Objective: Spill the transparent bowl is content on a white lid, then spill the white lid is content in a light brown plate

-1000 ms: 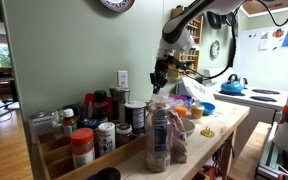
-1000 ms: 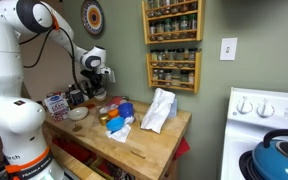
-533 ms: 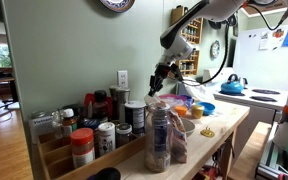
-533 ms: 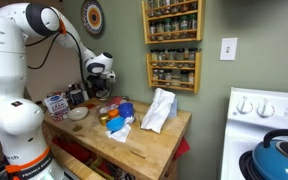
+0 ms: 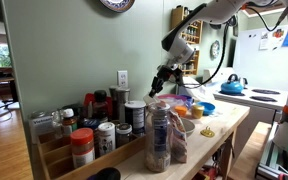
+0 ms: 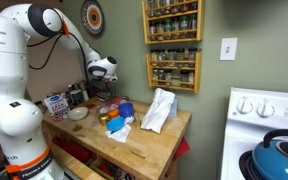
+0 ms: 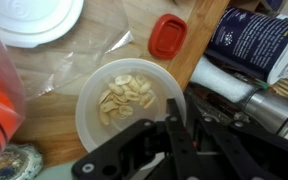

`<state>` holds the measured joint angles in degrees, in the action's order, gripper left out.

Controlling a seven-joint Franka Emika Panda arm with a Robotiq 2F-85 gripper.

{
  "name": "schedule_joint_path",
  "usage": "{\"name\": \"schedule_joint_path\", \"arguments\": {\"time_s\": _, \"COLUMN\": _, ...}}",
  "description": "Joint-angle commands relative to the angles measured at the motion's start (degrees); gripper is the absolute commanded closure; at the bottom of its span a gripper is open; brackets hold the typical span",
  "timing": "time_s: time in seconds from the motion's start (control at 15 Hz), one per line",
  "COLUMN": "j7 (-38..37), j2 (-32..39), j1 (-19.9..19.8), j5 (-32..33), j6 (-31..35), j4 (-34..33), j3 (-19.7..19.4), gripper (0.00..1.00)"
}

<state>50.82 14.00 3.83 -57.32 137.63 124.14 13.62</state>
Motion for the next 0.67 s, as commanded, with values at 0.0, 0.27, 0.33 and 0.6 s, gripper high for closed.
{"name": "schedule_joint_path", "arguments": {"time_s": 0.0, "j7": 0.0, "j2": -0.09, "j1": 0.97, "j5": -0.11, "j6": -0.31, "j4": -0.07, "j3": -1.04, "gripper": 0.97}}
{"name": "schedule_joint_path", "arguments": {"time_s": 0.27, "j7": 8.82, "j2": -0.21, "j1": -1.82, "j5": -3.64, "j6": -6.83, "j4": 0.41, "j3": -1.65, "gripper": 0.97}}
{"name": "schedule_joint_path", "arguments": {"time_s": 0.33, "j7": 11.15, "j2": -0.26, "j1": -2.3, "j5": -4.55, "j6": -8.97, "j4": 0.67, "j3": -2.14, "gripper": 0.97}}
{"name": "schedule_joint_path", "arguments": {"time_s": 0.6, "j7": 17.9, "j2": 0.34, "j1": -3.66, "j5": -6.25, "j6": -17.77, "j4": 1.05, "j3": -4.92, "gripper": 0.97}}
